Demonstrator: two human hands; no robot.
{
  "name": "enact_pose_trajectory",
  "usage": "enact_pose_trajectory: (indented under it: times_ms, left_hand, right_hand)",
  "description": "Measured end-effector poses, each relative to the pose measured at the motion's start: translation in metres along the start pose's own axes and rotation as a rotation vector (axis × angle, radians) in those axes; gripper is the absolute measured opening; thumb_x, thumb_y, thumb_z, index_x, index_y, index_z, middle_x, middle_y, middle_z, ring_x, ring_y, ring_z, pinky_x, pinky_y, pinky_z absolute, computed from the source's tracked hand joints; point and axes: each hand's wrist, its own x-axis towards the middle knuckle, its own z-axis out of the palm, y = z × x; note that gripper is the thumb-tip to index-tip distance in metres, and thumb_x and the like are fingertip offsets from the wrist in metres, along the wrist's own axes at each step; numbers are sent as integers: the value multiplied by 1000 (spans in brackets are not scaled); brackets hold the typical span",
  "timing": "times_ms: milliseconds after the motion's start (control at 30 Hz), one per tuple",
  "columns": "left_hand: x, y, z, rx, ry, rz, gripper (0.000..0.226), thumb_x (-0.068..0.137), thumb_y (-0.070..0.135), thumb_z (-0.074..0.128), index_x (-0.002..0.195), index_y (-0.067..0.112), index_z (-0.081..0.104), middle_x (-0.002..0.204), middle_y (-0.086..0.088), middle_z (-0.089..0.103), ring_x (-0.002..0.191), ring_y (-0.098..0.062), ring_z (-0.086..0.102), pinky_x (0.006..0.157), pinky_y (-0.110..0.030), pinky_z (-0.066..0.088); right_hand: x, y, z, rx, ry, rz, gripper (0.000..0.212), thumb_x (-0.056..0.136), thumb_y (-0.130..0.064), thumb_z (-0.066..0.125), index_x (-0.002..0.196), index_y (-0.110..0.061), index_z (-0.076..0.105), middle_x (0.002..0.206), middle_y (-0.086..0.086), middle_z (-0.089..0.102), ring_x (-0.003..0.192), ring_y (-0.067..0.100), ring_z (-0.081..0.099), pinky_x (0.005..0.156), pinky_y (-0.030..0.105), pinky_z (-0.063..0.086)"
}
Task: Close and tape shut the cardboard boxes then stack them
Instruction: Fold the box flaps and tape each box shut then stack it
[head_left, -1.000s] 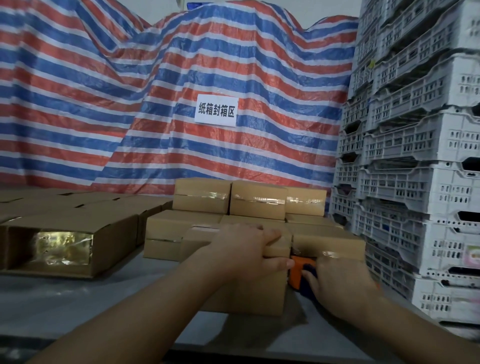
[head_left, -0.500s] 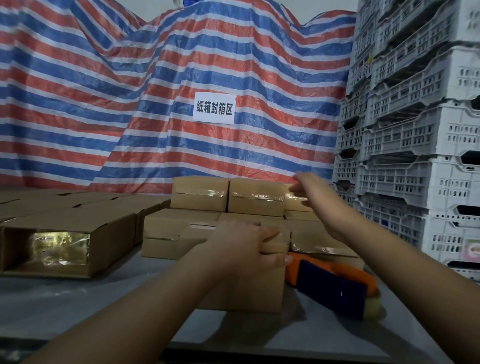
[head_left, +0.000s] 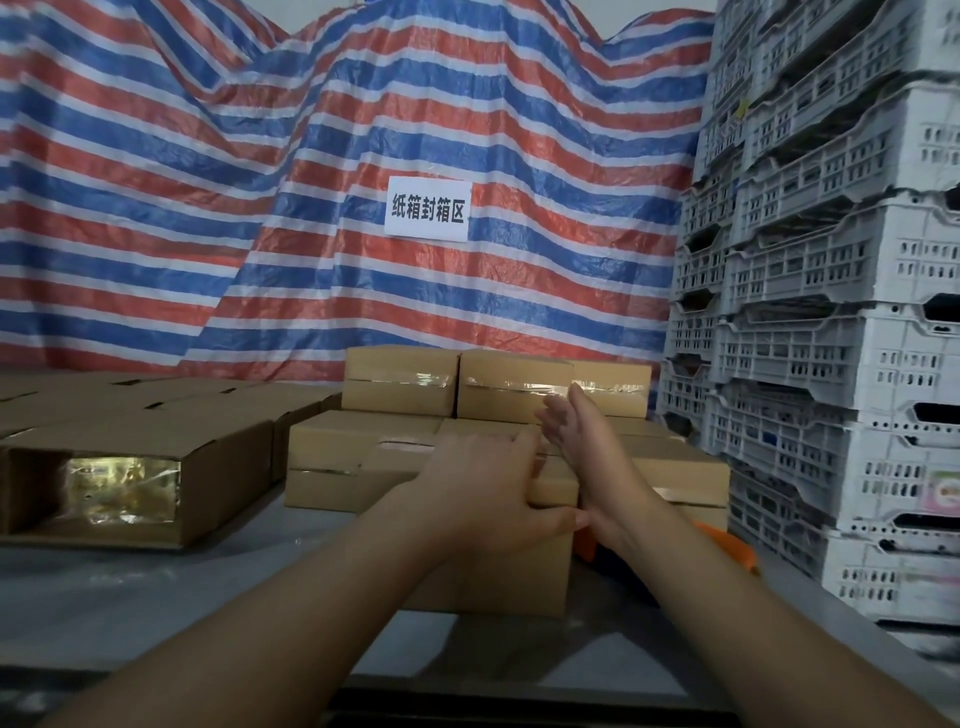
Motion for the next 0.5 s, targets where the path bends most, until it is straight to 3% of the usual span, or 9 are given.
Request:
enact_pose_trajectory:
  times_ms: [100, 200, 267, 333, 400, 467, 500]
  left_hand:
    - [-1, -2, -2, -175, -27, -10, 85, 76, 81, 47, 142, 29, 31, 115, 8, 60, 90, -5, 51, 73, -28, 46]
    - [-2, -7, -15, -563, 20, -90, 88, 74, 76, 52, 147, 36, 25, 146, 9, 44, 123, -7, 48, 97, -32, 46]
    - [-9, -16, -25, -708, 163, -186, 77, 82, 70, 53, 147, 36, 32, 150, 11, 39, 130, -5, 42, 101, -32, 42]
    - [-22, -30, -33, -667, 324, -269, 60, 89, 62, 50, 142, 34, 40, 145, 11, 45, 117, 4, 48, 94, -25, 45]
    - [-39, -46, -34, -659, 418, -388, 58, 92, 60, 47, 142, 31, 42, 143, 7, 49, 115, -1, 53, 93, -28, 48]
    - [-56, -58, -30, -778, 359, -545, 72, 88, 67, 41, 147, 25, 40, 147, 0, 48, 129, -16, 49, 106, -40, 42]
    - [-65, -62, -27, -878, 291, -603, 78, 84, 70, 38, 147, 24, 41, 147, -2, 47, 132, -19, 46, 110, -43, 38]
  right_hand:
    - [-4, 5, -2, 10, 1, -14, 69, 99, -66, 31, 156, -27, 34, 159, -3, 38, 144, 17, 36, 103, 32, 28]
    - [-13, 9, -4, 153, -48, 71, 63, 96, -66, 39, 149, -31, 44, 147, 2, 53, 129, 24, 57, 98, 40, 48]
    - [-19, 12, -6, 187, -115, 99, 49, 94, -69, 41, 124, -41, 67, 122, 2, 73, 112, 23, 70, 99, 45, 49]
    - [-25, 14, -7, 132, -82, 87, 46, 88, -74, 41, 100, -44, 74, 102, -8, 78, 100, 16, 72, 99, 43, 46]
    - [-35, 12, -6, 18, -5, 91, 55, 79, -78, 43, 119, -46, 63, 119, -11, 70, 113, 14, 63, 111, 46, 36]
    - [-42, 12, -7, -81, -6, 65, 87, 74, -80, 46, 152, -44, 35, 157, -4, 41, 142, 25, 39, 120, 54, 24]
    - [-48, 12, -7, -125, -24, 50, 99, 70, -78, 51, 157, -43, 22, 164, -4, 27, 148, 27, 29, 121, 55, 22]
